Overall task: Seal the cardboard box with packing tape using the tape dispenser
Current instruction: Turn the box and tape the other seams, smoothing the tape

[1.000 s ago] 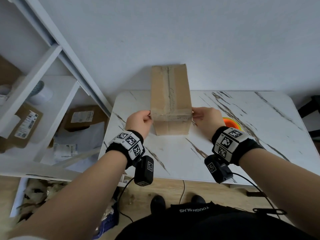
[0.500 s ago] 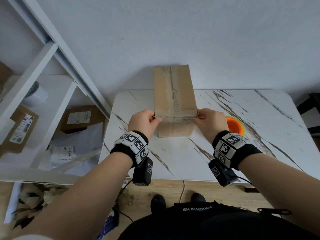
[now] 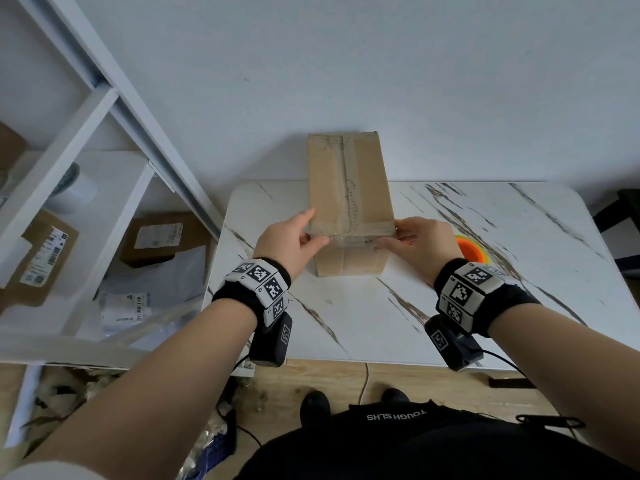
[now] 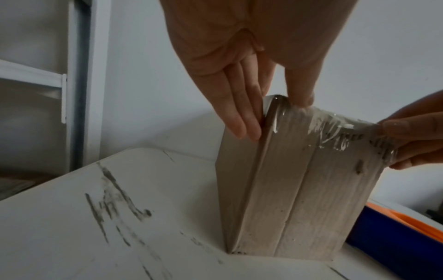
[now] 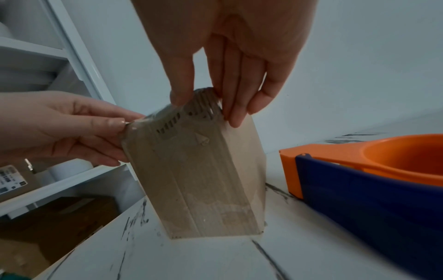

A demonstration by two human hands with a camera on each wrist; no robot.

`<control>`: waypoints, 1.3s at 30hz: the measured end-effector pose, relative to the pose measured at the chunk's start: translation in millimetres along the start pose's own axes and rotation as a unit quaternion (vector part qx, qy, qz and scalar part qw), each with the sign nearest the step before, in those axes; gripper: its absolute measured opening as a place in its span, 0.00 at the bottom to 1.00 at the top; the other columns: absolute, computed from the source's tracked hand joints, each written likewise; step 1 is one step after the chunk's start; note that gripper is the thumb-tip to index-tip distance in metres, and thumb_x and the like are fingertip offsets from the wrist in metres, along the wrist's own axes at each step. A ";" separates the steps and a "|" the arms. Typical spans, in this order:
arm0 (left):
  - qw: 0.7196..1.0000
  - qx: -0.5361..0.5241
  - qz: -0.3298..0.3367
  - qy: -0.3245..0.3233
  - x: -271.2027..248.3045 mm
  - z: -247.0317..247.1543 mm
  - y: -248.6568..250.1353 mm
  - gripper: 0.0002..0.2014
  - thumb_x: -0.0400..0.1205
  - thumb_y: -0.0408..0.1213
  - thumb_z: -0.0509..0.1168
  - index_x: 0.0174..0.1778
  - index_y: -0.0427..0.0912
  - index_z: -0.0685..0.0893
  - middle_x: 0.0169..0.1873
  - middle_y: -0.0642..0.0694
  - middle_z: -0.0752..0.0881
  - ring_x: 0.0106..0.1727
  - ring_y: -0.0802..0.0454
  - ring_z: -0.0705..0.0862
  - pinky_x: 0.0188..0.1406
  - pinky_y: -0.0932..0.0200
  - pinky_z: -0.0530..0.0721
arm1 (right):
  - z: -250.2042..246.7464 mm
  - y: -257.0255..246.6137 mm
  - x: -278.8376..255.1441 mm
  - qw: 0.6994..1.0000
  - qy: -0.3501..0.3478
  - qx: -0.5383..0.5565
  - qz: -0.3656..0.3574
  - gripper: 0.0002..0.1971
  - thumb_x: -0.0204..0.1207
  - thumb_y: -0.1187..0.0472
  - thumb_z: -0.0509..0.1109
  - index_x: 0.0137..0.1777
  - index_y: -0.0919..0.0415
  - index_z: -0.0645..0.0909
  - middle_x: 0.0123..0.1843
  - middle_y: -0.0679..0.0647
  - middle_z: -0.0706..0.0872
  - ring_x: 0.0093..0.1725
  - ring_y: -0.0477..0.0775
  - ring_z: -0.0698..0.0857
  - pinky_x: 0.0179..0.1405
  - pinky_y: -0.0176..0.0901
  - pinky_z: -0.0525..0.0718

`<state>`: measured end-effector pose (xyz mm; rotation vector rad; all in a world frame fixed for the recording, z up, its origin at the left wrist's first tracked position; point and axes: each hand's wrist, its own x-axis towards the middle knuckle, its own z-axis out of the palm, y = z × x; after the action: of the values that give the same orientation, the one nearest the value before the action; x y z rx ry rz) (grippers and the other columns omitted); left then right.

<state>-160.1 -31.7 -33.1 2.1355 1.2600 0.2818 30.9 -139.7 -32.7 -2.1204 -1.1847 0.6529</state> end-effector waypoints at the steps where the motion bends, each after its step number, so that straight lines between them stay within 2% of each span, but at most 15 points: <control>1: 1.000 0.005 0.002 0.001 0.4 0.3 0.7 0.30 0.79 0.50 0.65 0.77 0.51 0.67 0.51 0.43 0.88 0.54 0.48 0.84 0.59 0.60 0.77 | 1.0 0.8 0.7 1.000 0.005 -0.004 0.001 0.15 0.70 0.54 0.76 0.56 0.57 0.87 0.49 0.52 0.92 0.49 0.49 0.88 0.56 0.40 0.83; 6: 0.995 0.093 0.022 -0.013 5.4 0.6 3.3 0.29 0.81 0.50 0.62 0.78 0.48 0.64 0.53 0.43 0.86 0.57 0.44 0.83 0.57 0.54 0.79 | 8.2 3.9 6.3 0.999 0.013 -0.050 0.008 0.19 0.70 0.50 0.74 0.54 0.62 0.82 0.48 0.54 0.90 0.49 0.56 0.88 0.54 0.54 0.86; 10: 0.969 0.236 0.061 -0.037 9.7 0.2 8.3 0.27 0.84 0.49 0.55 0.78 0.44 0.62 0.52 0.40 0.86 0.55 0.40 0.83 0.50 0.50 0.80 | 8.4 1.5 6.5 0.994 -0.010 -0.109 0.010 0.19 0.72 0.50 0.72 0.54 0.64 0.77 0.47 0.57 0.89 0.47 0.59 0.86 0.50 0.56 0.85; 13: 0.956 0.282 0.070 -0.045 11.9 0.6 10.3 0.26 0.85 0.48 0.54 0.78 0.42 0.62 0.53 0.38 0.85 0.56 0.39 0.83 0.50 0.48 0.81 | 4.9 -2.4 6.6 0.990 -0.019 -0.139 0.009 0.19 0.73 0.48 0.71 0.54 0.62 0.76 0.49 0.57 0.89 0.47 0.60 0.85 0.49 0.56 0.85; 16: 0.950 0.298 0.076 -0.046 11.9 1.7 11.0 0.25 0.85 0.47 0.54 0.77 0.41 0.63 0.54 0.38 0.85 0.55 0.38 0.83 0.50 0.48 0.81 | 6.3 -6.1 2.8 0.970 0.015 -0.239 -0.032 0.30 0.72 0.42 0.70 0.69 0.60 0.72 0.66 0.59 0.81 0.64 0.62 0.79 0.65 0.54 0.75; 18: 0.949 0.303 0.080 -0.043 12.1 3.0 10.9 0.23 0.85 0.46 0.54 0.75 0.40 0.65 0.53 0.37 0.85 0.55 0.38 0.83 0.49 0.47 0.80 | 11.4 -13.8 -0.5 0.957 0.057 -0.262 -0.111 0.31 0.69 0.45 0.73 0.70 0.58 0.76 0.72 0.60 0.76 0.72 0.65 0.72 0.69 0.58 0.68; 20: 0.946 0.311 0.085 -0.039 13.6 5.4 9.2 0.21 0.85 0.44 0.55 0.72 0.39 0.67 0.52 0.37 0.86 0.53 0.37 0.84 0.47 0.48 0.80 | 22.0 -21.3 -0.7 0.929 0.081 -0.276 -0.232 0.20 0.62 0.51 0.80 0.53 0.58 0.87 0.61 0.60 0.85 0.64 0.68 0.81 0.61 0.60 0.77; 22: 0.940 0.329 0.083 -0.036 16.2 8.2 7.3 0.19 0.85 0.39 0.56 0.72 0.39 0.67 0.52 0.38 0.86 0.53 0.37 0.84 0.45 0.48 0.80 | 35.7 -25.1 2.7 0.896 0.076 -0.315 -0.304 0.16 0.54 0.55 0.84 0.42 0.59 0.90 0.48 0.56 0.91 0.54 0.63 0.88 0.53 0.54 0.83; 24: 0.933 0.348 0.082 -0.036 18.1 11.1 4.9 0.19 0.84 0.35 0.55 0.72 0.39 0.67 0.52 0.38 0.86 0.52 0.37 0.84 0.43 0.49 0.79 | 45.9 -31.1 6.1 0.883 0.043 -0.352 -0.308 0.13 0.53 0.56 0.85 0.38 0.57 0.90 0.41 0.51 0.91 0.50 0.58 0.89 0.52 0.45 0.83; 26: 0.928 0.362 0.084 -0.038 20.1 13.0 2.3 0.19 0.84 0.35 0.55 0.72 0.39 0.66 0.51 0.38 0.86 0.51 0.37 0.85 0.38 0.50 0.76 | 48.8 -34.3 9.6 0.879 0.047 -0.366 -0.303 0.07 0.56 0.58 0.82 0.34 0.54 0.89 0.37 0.48 0.90 0.47 0.57 0.89 0.52 0.44 0.76; 28: 0.926 0.365 0.086 -0.037 21.7 12.7 0.3 0.19 0.84 0.36 0.55 0.73 0.40 0.65 0.51 0.38 0.86 0.51 0.37 0.85 0.37 0.50 0.75 | 44.2 -31.7 13.9 0.876 0.051 -0.367 -0.310 0.02 0.59 0.56 0.78 0.31 0.53 0.89 0.35 0.47 0.89 0.44 0.56 0.89 0.48 0.44 0.75; 31: 0.933 0.347 0.092 -0.038 19.5 10.2 1.3 0.19 0.86 0.43 0.54 0.72 0.41 0.67 0.51 0.38 0.86 0.50 0.37 0.85 0.37 0.50 0.76 | 29.1 -20.5 17.6 0.872 0.027 -0.379 -0.310 0.11 0.65 0.50 0.69 0.31 0.53 0.89 0.34 0.48 0.89 0.44 0.57 0.89 0.47 0.44 0.80; 34: 0.925 0.363 0.109 -0.006 10.2 4.7 4.8 0.21 0.85 0.50 0.52 0.72 0.46 0.68 0.52 0.43 0.85 0.53 0.41 0.84 0.37 0.54 0.73 | 19.6 -7.1 14.0 0.882 0.027 -0.371 -0.289 0.17 0.69 0.49 0.61 0.32 0.53 0.89 0.37 0.50 0.89 0.43 0.59 0.88 0.43 0.46 0.82; 36: 0.921 0.369 0.120 0.033 7.8 0.9 6.4 0.20 0.83 0.52 0.57 0.67 0.48 0.74 0.54 0.45 0.82 0.55 0.43 0.82 0.42 0.54 0.72 | 19.6 -0.8 10.8 0.894 0.044 -0.346 -0.282 0.17 0.69 0.50 0.60 0.34 0.55 0.89 0.39 0.52 0.88 0.42 0.60 0.86 0.41 0.46 0.82; 39: 0.904 0.371 0.201 0.072 7.8 4.6 9.4 0.16 0.69 0.45 0.75 0.53 0.48 0.87 0.51 0.46 0.86 0.50 0.43 0.85 0.48 0.55 0.82 | 25.0 -1.0 13.0 0.897 0.067 -0.328 -0.288 0.17 0.69 0.51 0.59 0.34 0.56 0.89 0.37 0.55 0.84 0.38 0.61 0.84 0.37 0.45 0.80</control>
<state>-147.2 -30.2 -31.8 3.0923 1.0929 0.1370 19.8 -121.1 -50.7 -2.0758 -2.0317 -0.1998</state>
